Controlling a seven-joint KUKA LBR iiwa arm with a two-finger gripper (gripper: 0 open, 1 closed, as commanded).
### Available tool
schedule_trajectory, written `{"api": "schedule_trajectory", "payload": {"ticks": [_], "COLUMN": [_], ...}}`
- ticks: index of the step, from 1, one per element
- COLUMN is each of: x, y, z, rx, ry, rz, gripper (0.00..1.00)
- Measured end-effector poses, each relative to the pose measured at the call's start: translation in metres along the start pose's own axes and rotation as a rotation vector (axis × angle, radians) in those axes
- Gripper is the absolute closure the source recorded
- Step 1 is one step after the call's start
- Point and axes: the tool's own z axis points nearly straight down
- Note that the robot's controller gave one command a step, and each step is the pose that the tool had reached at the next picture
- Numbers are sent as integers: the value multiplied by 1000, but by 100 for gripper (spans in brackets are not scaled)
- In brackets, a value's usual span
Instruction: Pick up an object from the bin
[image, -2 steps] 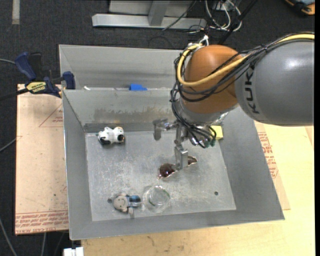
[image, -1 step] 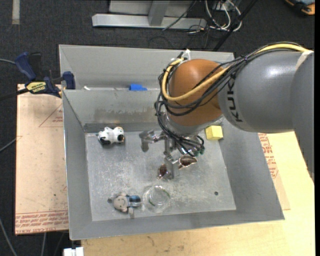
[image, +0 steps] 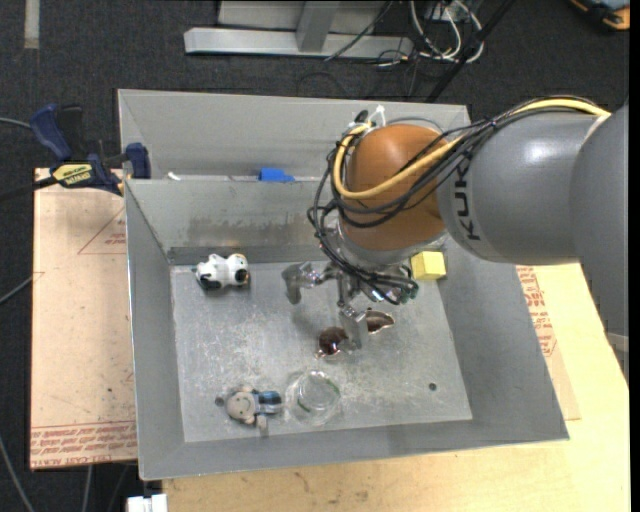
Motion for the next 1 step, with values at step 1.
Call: {"api": "schedule_trajectory", "payload": {"ticks": [1], "x": [23], "y": [-9], "z": [23], "rx": [-1], "ry": [4], "rz": [-50], "gripper": [0]}}
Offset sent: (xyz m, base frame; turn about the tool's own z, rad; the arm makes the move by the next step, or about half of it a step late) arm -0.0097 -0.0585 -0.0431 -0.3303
